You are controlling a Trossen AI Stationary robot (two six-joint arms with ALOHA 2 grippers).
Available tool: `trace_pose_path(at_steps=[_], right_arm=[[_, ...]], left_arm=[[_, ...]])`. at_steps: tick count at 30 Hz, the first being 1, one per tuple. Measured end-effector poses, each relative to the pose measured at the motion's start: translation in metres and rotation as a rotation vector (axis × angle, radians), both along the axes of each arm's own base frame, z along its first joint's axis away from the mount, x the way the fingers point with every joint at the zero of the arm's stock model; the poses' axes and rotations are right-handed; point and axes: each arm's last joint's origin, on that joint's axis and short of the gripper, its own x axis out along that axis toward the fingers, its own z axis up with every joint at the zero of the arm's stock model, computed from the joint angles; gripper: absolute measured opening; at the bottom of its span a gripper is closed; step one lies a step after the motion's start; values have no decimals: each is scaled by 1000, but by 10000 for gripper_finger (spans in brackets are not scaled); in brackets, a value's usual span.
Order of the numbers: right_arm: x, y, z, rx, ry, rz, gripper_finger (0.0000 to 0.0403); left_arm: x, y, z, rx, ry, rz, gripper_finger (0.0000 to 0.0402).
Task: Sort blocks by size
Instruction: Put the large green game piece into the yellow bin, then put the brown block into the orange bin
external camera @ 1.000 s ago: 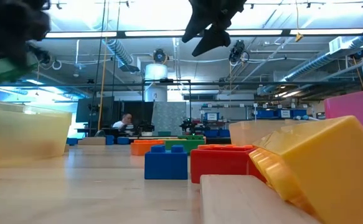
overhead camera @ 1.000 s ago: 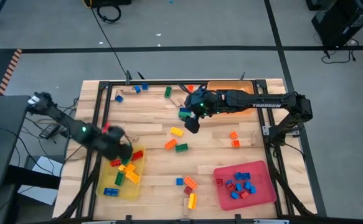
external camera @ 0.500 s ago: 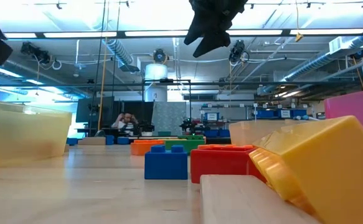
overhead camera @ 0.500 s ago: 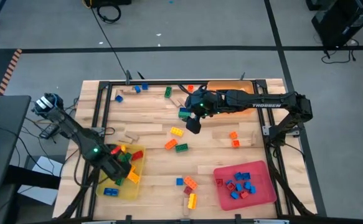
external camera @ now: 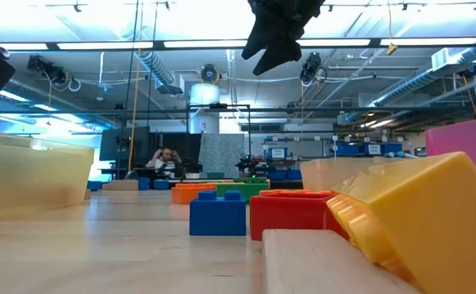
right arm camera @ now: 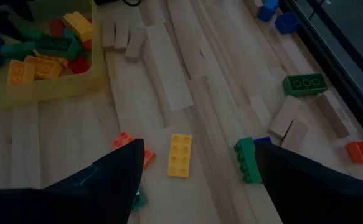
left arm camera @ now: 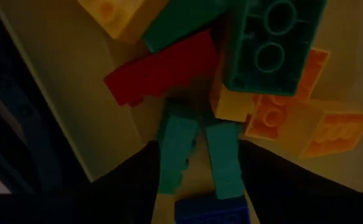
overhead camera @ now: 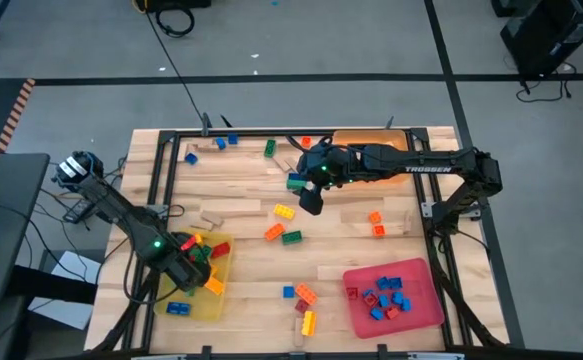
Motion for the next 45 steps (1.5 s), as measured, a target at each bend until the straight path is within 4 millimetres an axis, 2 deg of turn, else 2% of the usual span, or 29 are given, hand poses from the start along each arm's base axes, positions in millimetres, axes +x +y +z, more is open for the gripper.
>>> trace_pose_path(at_steps=[8, 13, 18, 22, 26, 30, 35, 40, 42, 45], right_arm=[[0, 0, 0, 0, -4, 0, 318], [3, 0, 3, -4, -42, 0, 320], [5, 0, 5, -10, -67, 3, 317], [5, 0, 5, -10, -67, 3, 316], [5, 0, 5, -10, -67, 3, 318], [5, 0, 5, -10, -67, 3, 316], [7, -1, 7, -42, -100, 29, 314], [12, -2, 14, -67, -185, 16, 314], [17, -4, 14, -92, -216, -34, 313], [25, -13, 7, -34, -212, -118, 309]], left_arm=[[-1, 0, 1, -25, 11, -87, 238], [-2, 6, 1, 43, 14, -154, 239], [-1, 6, 1, 38, 10, -162, 239], [2, 5, 12, 49, -45, -201, 239], [3, 10, 32, 148, -176, -229, 239], [-1, 22, 52, 290, -295, -250, 239], [-3, 48, 66, 438, -399, -289, 239], [-2, 79, 78, 544, -416, -366, 239], [-3, 93, 82, 588, -414, -405, 239], [-1, 113, 89, 665, -416, -457, 239]])
